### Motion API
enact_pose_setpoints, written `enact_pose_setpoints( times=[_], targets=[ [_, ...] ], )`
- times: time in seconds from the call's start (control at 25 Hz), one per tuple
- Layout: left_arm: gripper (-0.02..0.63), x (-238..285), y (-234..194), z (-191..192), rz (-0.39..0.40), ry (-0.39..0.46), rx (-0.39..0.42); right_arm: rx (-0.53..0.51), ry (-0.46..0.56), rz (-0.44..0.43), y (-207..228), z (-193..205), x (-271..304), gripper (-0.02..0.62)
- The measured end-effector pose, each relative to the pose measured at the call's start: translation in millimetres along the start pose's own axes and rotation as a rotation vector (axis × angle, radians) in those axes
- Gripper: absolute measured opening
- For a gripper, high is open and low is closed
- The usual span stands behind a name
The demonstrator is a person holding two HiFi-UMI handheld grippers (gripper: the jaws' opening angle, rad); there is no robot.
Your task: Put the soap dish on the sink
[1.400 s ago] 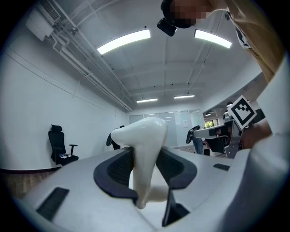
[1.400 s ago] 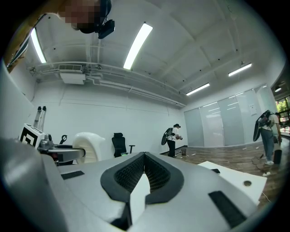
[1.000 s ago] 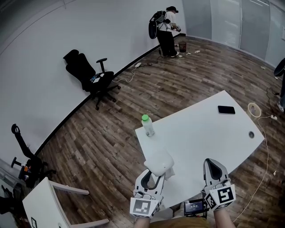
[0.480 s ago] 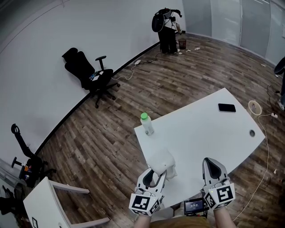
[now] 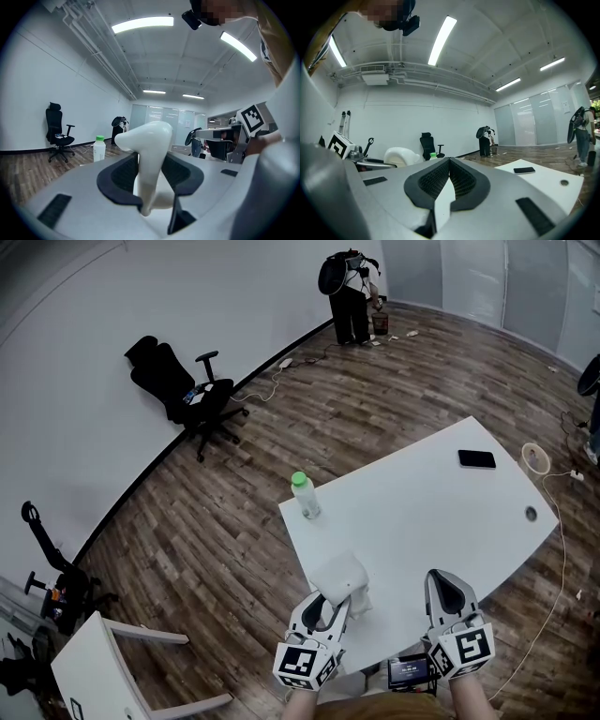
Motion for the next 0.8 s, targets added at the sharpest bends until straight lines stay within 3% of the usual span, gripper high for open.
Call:
enact_pose_setpoints(
  times=[0.8],
  targets=[
    [0.16, 19.8, -7.7, 34.1, 0.016, -0.096, -0.044, 0.035, -0.059, 0.003, 3.0, 24.9, 12.9, 0.009]
  ],
)
Point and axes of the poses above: the fingertips, and each gripper's own axes: x forward along the fingers, y to its right, z out of its underside, the point moved 3 cm from there along -x, backward along the fingers, and after that the axes turned 3 degrees about -y, right-handed, at the moved point
